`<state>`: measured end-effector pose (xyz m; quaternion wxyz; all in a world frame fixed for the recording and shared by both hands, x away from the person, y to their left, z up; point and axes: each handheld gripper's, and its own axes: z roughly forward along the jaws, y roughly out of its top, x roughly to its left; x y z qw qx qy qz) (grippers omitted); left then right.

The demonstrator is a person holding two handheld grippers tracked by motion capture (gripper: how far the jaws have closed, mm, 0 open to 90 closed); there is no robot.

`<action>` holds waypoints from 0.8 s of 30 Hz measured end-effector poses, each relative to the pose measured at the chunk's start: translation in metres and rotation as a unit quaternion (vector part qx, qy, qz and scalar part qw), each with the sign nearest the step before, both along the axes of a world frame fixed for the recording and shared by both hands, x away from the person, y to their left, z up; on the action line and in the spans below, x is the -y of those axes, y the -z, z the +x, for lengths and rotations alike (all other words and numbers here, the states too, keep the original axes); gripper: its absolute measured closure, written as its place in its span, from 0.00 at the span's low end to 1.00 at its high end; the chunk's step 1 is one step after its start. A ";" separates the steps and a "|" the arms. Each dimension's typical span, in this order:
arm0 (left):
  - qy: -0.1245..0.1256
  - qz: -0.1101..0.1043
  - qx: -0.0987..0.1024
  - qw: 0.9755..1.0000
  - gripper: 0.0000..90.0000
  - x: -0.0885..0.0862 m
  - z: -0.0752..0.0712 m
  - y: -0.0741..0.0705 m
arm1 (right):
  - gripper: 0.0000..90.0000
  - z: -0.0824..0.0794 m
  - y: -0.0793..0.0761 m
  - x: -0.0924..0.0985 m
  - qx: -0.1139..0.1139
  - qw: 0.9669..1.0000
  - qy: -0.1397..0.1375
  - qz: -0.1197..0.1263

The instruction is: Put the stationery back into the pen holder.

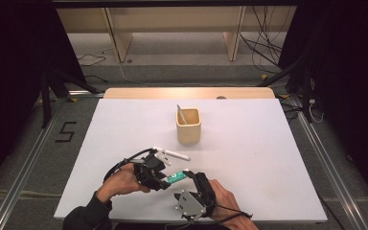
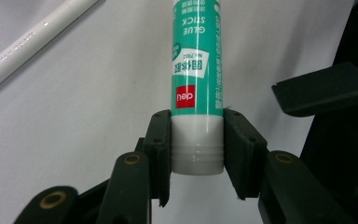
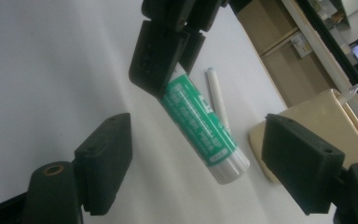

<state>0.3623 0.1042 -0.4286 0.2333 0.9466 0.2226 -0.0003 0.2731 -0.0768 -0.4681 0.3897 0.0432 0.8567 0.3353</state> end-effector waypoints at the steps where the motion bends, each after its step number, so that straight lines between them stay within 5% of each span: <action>1: 0.001 0.002 0.000 1.000 0.72 0.000 0.000 0.000 | 0.29 -0.001 0.001 -0.002 0.005 1.000 0.002 -0.005; 7: 0.006 0.005 -0.002 1.000 0.72 0.000 -0.002 -0.002 | 0.31 -0.004 0.006 -0.012 0.028 0.999 0.001 -0.039; 15: 0.009 0.009 -0.001 1.000 0.72 0.000 -0.004 -0.003 | 0.39 -0.004 0.011 -0.022 0.085 0.992 -0.007 -0.088; 24: 0.013 0.012 -0.008 1.000 0.72 0.001 -0.005 -0.004 | 0.45 -0.004 0.018 -0.030 0.108 0.986 -0.013 -0.124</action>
